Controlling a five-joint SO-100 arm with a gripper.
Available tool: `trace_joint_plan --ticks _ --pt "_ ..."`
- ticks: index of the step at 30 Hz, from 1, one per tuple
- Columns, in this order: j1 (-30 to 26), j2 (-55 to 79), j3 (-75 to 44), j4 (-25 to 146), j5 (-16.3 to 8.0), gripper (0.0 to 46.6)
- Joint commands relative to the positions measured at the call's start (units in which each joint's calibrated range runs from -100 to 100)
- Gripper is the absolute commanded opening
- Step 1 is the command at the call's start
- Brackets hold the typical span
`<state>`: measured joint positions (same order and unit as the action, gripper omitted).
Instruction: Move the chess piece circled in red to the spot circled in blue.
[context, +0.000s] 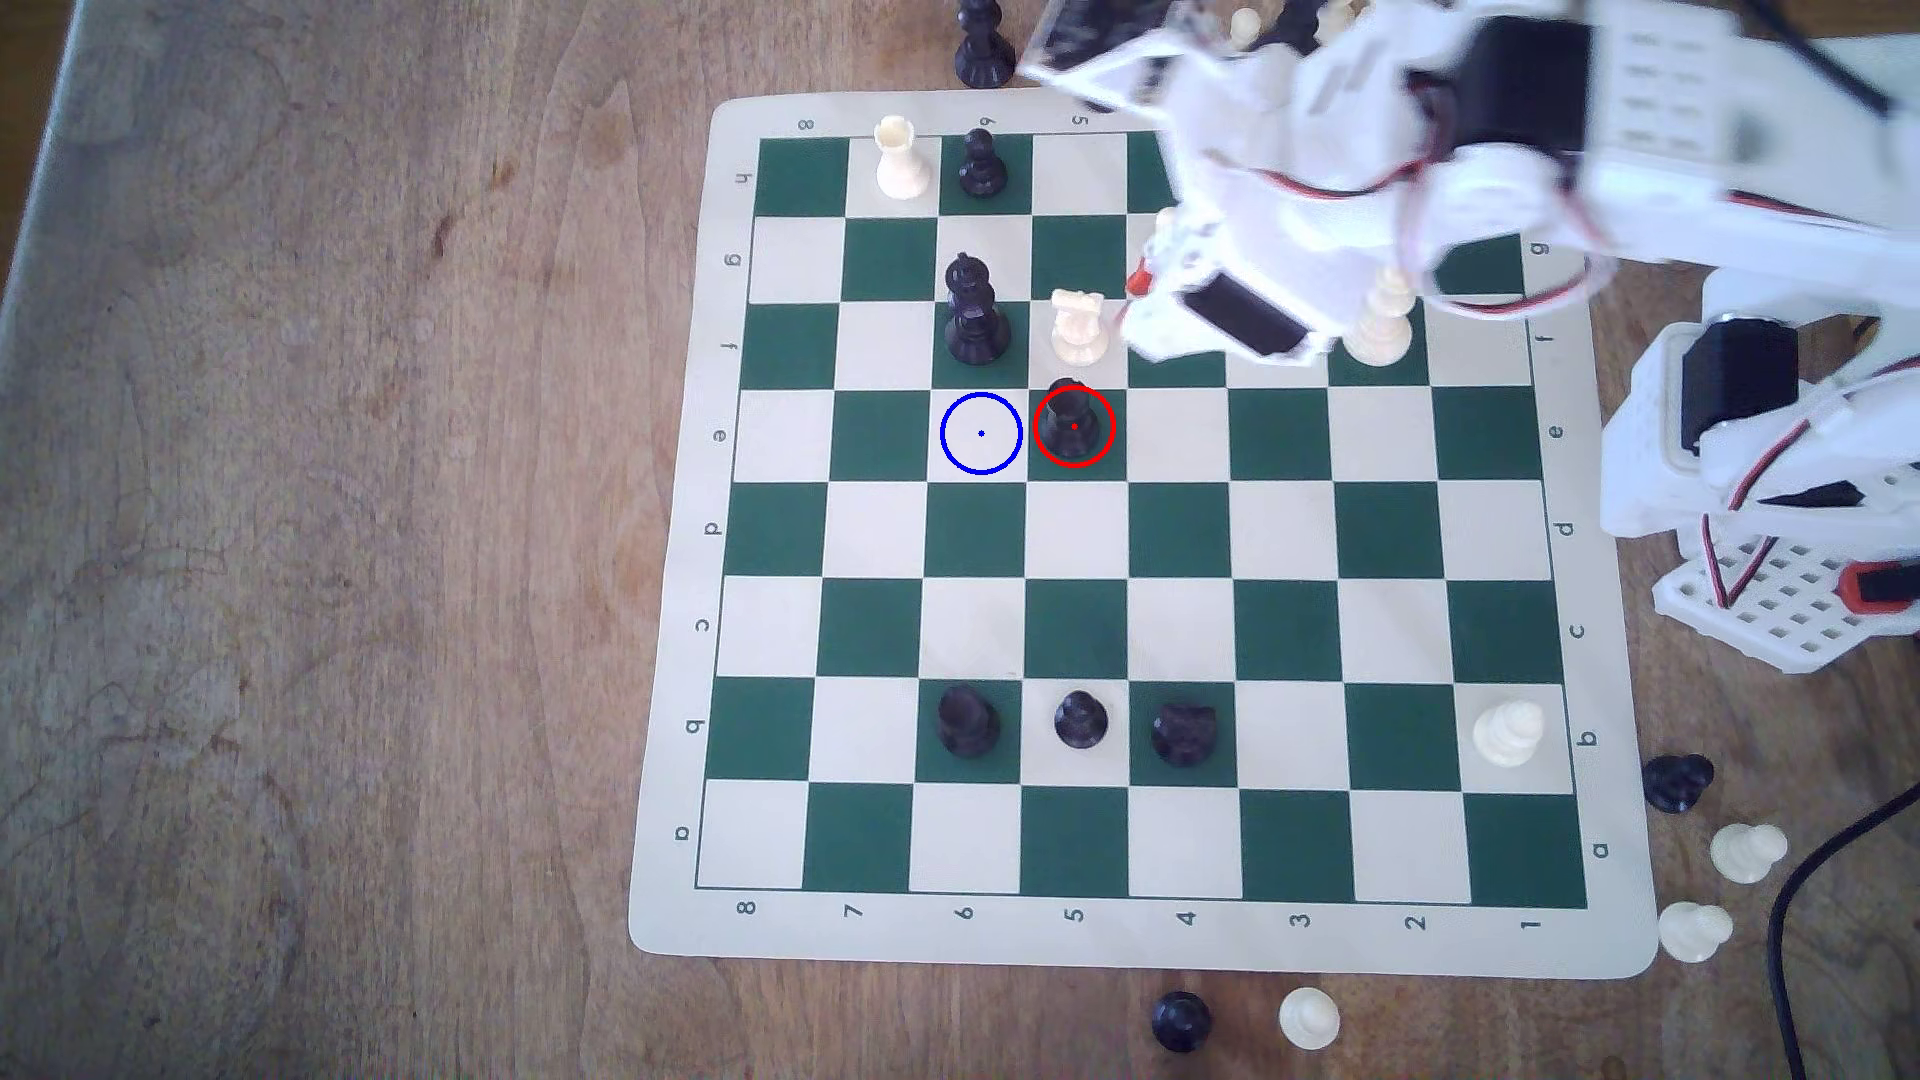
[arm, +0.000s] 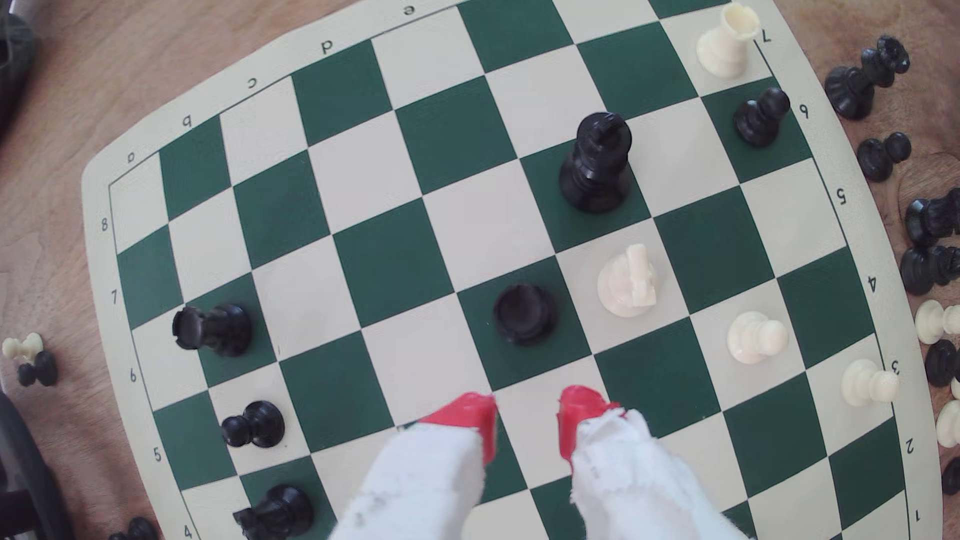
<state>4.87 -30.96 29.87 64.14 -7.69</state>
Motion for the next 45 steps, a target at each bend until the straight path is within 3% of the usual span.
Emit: trace_joint_plan --ticks 1,8,22,29,45 --pt "0.3 4.9 -6.9 -0.7 1.1 10.1" --pt "1.2 14.7 -11.0 -2.6 1.4 15.8" --pt "2.0 26.0 -14.8 -3.1 2.3 13.5" --pt "1.7 30.8 -17.7 -4.1 2.7 14.7" --pt "0.1 34.2 -18.5 -4.8 2.0 14.6"
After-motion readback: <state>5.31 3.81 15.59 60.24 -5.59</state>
